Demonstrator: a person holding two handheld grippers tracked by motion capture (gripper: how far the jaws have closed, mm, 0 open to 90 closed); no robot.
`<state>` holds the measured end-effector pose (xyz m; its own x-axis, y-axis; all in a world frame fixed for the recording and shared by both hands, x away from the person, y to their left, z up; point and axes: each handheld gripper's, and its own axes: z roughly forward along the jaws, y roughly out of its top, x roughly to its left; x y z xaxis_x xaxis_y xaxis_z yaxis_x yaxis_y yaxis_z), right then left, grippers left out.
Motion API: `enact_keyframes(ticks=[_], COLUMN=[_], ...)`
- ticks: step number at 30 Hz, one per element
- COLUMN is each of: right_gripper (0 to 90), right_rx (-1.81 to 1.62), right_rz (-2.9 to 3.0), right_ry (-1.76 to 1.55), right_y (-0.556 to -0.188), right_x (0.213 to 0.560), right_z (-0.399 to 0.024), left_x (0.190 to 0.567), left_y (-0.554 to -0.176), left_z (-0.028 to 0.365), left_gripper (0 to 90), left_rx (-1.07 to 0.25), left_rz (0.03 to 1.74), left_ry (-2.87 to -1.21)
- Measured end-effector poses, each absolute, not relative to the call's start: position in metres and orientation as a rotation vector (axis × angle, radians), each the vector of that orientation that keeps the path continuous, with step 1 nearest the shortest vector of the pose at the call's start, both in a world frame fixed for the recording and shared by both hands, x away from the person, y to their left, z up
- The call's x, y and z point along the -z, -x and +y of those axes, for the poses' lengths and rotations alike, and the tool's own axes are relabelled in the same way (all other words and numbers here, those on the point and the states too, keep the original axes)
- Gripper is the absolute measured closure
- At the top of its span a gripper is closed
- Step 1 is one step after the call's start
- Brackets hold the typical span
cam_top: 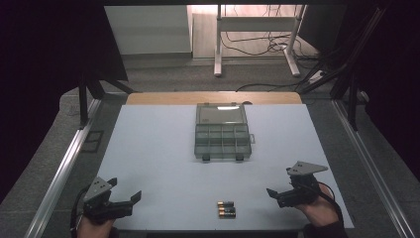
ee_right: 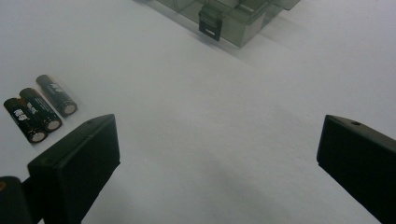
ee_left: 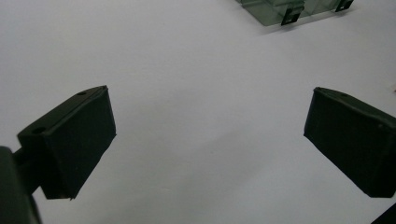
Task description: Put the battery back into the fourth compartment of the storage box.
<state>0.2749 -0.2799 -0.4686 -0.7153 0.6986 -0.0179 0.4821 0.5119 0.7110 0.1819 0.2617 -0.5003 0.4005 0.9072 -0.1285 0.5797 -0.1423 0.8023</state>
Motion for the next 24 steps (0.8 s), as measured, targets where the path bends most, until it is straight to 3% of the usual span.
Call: enact_keyframes(ticks=[24], right_gripper=[0.0], right_rx=[-0.964], right_rz=[2.582], right_ry=[-0.957], right_y=[-0.292], right_x=[0.459], right_z=[-0.243], left_x=[0.500], left_y=[-0.185], left_z=[0.257], left_gripper=[2.7], left_rx=[-0.512], left_rz=[1.283], left_ry=[-1.872])
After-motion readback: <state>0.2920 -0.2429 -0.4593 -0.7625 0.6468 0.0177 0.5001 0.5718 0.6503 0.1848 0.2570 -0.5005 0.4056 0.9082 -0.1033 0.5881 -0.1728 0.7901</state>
